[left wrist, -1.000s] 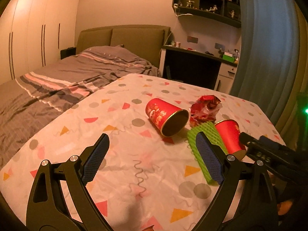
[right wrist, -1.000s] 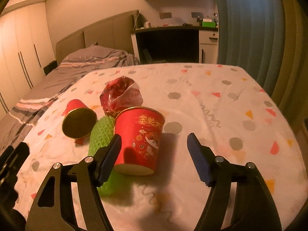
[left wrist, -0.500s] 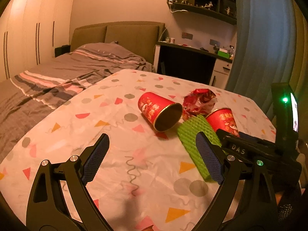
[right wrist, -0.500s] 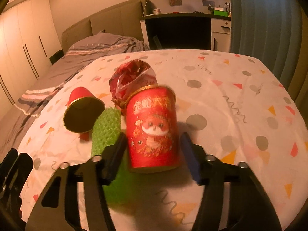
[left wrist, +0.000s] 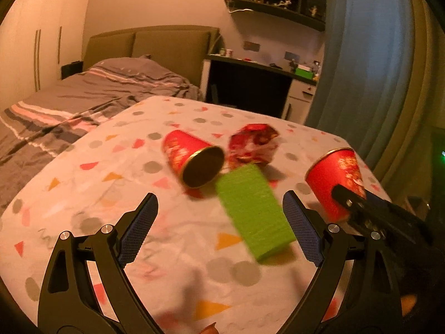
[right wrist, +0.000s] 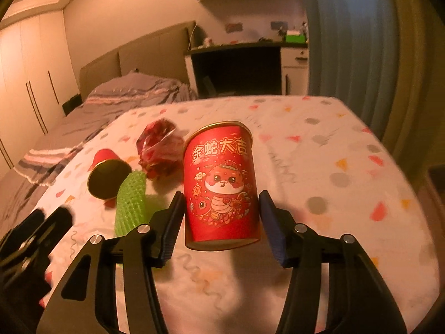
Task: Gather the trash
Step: 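Grasp the red paper cup with the right gripper while the left grasps the green mesh, then carry the green mesh and red cup over the brown bin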
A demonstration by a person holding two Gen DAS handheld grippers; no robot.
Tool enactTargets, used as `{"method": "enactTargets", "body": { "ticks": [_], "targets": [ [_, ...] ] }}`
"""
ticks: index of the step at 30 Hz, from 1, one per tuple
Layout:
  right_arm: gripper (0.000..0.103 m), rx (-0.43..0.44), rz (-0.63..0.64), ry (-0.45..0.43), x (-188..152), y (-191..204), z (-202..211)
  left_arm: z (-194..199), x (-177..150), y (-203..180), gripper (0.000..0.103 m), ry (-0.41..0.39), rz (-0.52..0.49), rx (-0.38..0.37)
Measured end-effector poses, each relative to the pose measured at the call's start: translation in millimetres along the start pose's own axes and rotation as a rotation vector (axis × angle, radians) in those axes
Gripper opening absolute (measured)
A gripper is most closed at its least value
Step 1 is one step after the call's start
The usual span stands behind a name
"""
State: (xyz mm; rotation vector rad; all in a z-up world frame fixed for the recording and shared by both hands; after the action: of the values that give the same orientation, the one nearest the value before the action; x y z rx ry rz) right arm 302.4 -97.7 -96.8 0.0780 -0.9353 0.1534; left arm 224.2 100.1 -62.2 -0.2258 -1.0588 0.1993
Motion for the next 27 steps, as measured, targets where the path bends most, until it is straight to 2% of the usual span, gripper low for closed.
{"method": "enactTargets", "body": {
  "ticks": [5,15,18,25,27],
  "targets": [
    [0.054,0.001,-0.051,-0.032,-4.7,-29.2,26.2,-34.3,-1.2,-22.7,0.089,0.065,-0.026,0.018],
    [0.054,0.024,-0.077,-0.078,-12.4,-58.1,53.7,-70.9,-18.7,-22.1,0.059,0.214,-0.031,0.055],
    [0.055,0.034,-0.083,-0.082,-14.4,-60.2,57.4,-74.9,-21.1,-16.8,0.054,0.244,-0.007,0.053],
    [0.055,0.042,-0.091,-0.082,-18.1,-68.3,61.7,-71.2,-24.1,-17.3,0.019,0.25,-0.015,0.029],
    [0.055,0.042,-0.091,-0.081,-19.8,-71.7,61.7,-66.9,-24.2,-18.2,0.014,0.24,-0.015,0.019]
  ]
}}
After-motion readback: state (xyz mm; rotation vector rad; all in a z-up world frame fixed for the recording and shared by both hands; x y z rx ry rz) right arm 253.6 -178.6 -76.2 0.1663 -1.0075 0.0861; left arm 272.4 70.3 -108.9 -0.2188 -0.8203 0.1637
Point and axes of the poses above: each gripper's, at about its wrist camera, not at the fingertips, and z roughly against the way its jaws point, y to its left, x to its top, the point moved 4 cm from there along -z, roughly the way its jaws point, and after that the axes turned 14 degrees about -x, right-handed, at the moved point
